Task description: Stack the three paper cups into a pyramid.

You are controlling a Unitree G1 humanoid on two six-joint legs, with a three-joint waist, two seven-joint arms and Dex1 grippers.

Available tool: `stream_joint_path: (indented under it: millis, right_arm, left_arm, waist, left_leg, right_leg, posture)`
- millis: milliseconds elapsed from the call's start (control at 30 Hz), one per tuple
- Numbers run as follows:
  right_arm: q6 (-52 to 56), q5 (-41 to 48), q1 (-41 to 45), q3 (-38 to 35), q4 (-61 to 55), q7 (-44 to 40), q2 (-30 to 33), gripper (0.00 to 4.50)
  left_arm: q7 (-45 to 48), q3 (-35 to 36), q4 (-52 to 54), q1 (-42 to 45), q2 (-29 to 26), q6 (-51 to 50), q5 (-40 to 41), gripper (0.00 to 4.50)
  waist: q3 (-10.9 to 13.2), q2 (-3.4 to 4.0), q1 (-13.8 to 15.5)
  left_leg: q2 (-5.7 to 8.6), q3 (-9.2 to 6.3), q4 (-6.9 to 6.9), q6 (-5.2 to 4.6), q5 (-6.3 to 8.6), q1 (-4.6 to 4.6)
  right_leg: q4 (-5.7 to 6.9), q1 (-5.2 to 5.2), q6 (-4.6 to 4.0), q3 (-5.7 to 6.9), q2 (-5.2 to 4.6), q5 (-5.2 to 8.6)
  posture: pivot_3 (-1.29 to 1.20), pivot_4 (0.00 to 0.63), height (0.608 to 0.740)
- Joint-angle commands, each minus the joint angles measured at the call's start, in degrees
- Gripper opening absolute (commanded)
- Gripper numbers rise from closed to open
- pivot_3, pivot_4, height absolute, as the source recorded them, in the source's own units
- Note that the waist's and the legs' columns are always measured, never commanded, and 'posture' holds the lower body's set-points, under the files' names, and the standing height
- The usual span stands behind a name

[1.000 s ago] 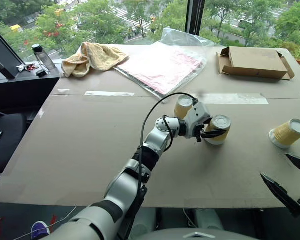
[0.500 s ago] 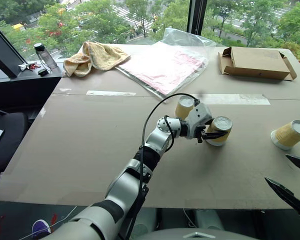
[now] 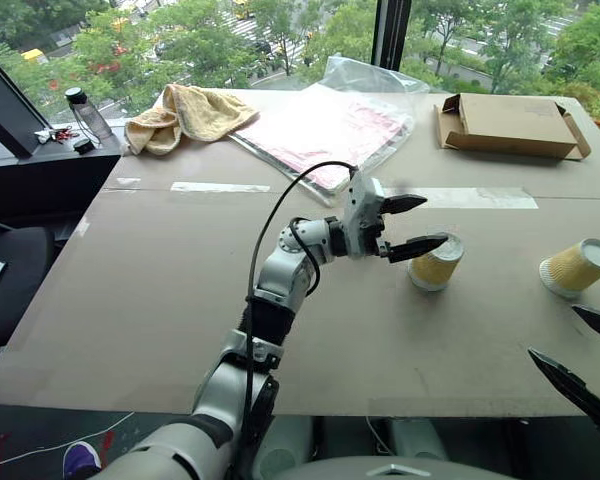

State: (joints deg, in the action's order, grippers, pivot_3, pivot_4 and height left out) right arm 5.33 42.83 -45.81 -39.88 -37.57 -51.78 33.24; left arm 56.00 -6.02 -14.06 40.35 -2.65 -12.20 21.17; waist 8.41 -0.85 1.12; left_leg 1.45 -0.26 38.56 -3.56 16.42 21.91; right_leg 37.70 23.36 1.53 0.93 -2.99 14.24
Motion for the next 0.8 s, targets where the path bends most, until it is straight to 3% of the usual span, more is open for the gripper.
stream_joint_path:
  millis: [33,267,733,800]
  right_arm:
    - [0.1,-0.5,0.9,0.6,-1.6,0.6,-0.7,4.50]
    - [0.0,-2.0,1.9,2.2,-1.6,1.1,-1.8,4.50]
    - [-1.1,-3.5,-0.9,1.4,-3.4,1.4,-4.9,4.50]
    - [-1.1,-3.5,-1.3,1.1,-3.7,1.5,-5.1,4.50]
  left_arm:
    - [-7.2,4.6,1.1,3.2,-1.8,-0.6,-0.1,4.39]
    - [-8.4,3.0,-6.1,3.2,-7.4,1.9,-5.7,4.39]
    - [-4.5,-1.7,-19.8,4.8,-6.2,9.5,-10.9,4.39]
    - [-4.0,-1.7,-22.0,5.4,-6.0,11.1,-11.5,3.84]
  waist:
    - [0.0,0.01,0.1]
    - [0.0,0.00,0.2]
    - [0.0,-0.01,0.6]
    - [0.0,-0.02,0.7]
  left_leg:
    - [0.00,0.00,0.01,0.00,0.00,0.00]
    - [0.05,0.01,0.00,0.02,-0.01,0.00]
    - [0.06,0.01,-0.01,0.01,0.00,0.00]
    - [0.07,0.01,-0.01,0.00,0.00,0.01]
  right_leg:
    - [0.00,0.00,0.00,0.00,0.00,0.00]
    - [0.01,-0.01,0.01,0.00,0.01,0.00]
    - [0.02,0.00,0.01,0.01,-0.02,0.00]
    - [0.01,0.00,0.01,0.00,-0.02,-0.01]
  posture:
    - [0.00,0.150,0.740]
    - [0.00,0.150,0.740]
    - [0.00,0.150,0.740]
    - [0.00,0.150,0.740]
